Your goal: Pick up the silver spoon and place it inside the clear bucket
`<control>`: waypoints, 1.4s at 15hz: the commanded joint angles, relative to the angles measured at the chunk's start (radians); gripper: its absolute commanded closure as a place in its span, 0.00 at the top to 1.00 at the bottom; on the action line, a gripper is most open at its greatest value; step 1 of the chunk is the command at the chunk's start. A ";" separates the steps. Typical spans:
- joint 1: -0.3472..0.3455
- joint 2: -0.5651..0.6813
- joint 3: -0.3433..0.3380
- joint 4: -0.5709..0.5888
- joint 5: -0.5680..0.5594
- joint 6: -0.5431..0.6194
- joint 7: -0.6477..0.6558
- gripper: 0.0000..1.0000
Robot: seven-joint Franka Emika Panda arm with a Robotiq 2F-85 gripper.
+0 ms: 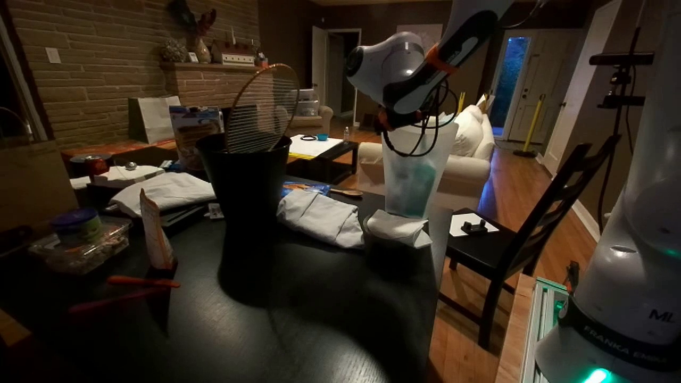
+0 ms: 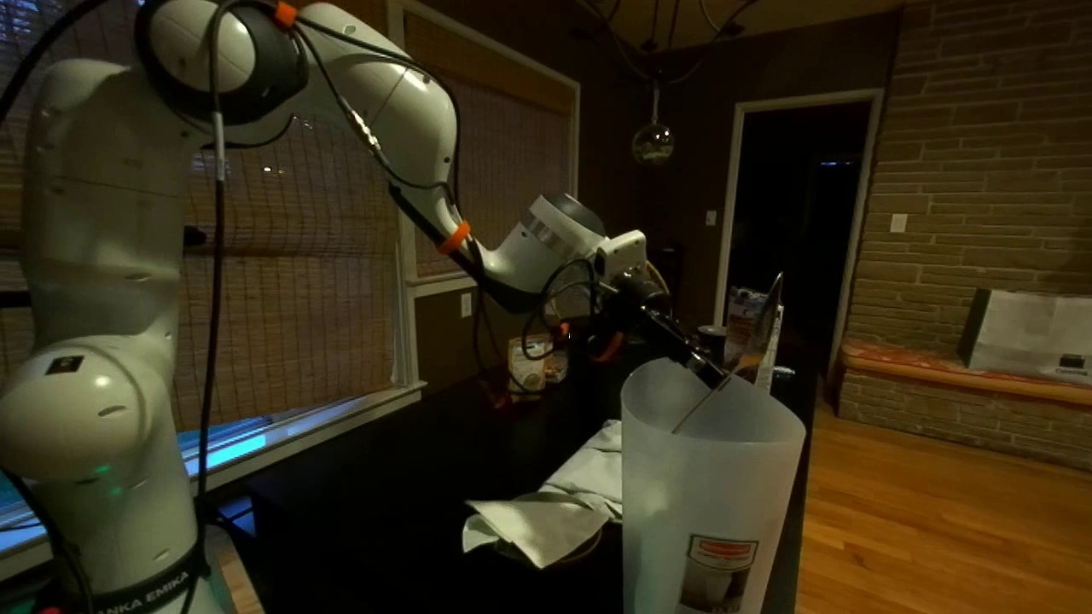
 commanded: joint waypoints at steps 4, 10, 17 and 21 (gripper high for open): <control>0.009 0.042 0.021 -0.002 0.023 -0.021 -0.010 0.03; 0.011 0.060 0.030 0.007 0.034 -0.066 -0.033 0.57; 0.043 -0.152 0.042 0.015 -0.042 -0.079 -0.032 1.00; 0.073 -0.327 0.076 -0.009 -0.136 -0.005 -0.036 1.00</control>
